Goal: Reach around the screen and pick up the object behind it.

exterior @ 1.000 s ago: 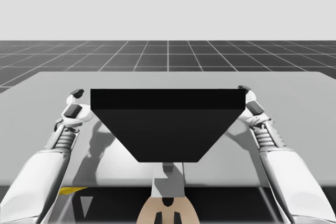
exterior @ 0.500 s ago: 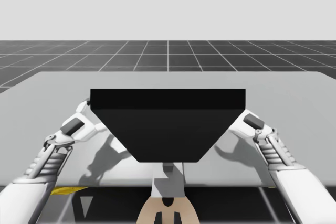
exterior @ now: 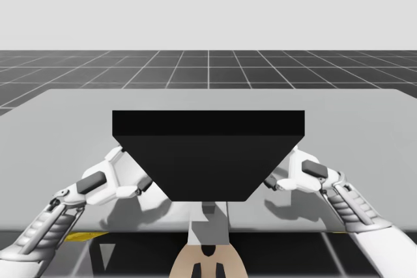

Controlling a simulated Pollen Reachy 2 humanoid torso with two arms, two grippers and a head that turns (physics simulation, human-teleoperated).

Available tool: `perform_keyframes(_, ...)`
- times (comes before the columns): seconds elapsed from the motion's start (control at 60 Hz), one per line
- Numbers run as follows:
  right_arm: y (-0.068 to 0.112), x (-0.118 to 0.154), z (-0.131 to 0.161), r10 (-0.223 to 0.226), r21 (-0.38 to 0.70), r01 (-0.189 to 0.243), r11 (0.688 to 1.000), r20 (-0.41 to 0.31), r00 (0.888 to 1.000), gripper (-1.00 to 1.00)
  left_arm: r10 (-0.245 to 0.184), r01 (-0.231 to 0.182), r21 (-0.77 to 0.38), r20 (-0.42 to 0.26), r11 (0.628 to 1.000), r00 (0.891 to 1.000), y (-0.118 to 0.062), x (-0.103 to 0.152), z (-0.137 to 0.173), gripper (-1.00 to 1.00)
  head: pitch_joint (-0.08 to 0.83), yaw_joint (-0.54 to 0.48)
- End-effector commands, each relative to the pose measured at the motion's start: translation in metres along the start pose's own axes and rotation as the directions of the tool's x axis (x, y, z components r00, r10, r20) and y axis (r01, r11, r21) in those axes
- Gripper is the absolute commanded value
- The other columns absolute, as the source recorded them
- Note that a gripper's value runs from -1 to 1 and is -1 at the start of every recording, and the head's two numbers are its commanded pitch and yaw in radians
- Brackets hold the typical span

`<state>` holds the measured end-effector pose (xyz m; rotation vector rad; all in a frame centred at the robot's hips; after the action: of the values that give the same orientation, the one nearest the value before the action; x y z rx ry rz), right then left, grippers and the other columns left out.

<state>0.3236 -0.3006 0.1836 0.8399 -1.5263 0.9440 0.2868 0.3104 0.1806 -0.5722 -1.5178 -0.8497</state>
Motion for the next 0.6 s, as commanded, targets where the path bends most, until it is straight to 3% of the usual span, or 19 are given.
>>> perform_keyframes(0.017,0.002,-0.003,0.001,-0.012,0.063,0.014,0.998,-0.025,1.0,-1.0,-0.008,0.007,-0.05,-0.037,0.999,0.999,0.009,-0.008,-0.002,-1.0,0.067,-0.01)
perform_keyframes(0.117,0.003,-0.004,0.0,-0.006,0.067,0.008,0.998,-0.024,1.0,-1.0,-0.029,0.022,-0.088,-0.08,0.996,0.996,0.02,-0.009,-0.006,-1.0,0.069,-0.01)
perform_keyframes(0.317,0.003,-0.006,-0.001,0.008,0.069,-0.006,0.998,-0.031,0.999,-1.0,0.042,-0.058,-0.187,-0.09,0.981,0.995,0.043,-0.01,-0.016,-1.0,0.072,0.0)
perform_keyframes(0.6,0.005,-0.007,-0.002,0.023,0.081,-0.021,0.996,-0.034,0.999,-1.0,0.046,-0.074,-0.232,-0.122,0.97,0.991,0.061,-0.025,-0.044,-1.0,0.081,0.0)
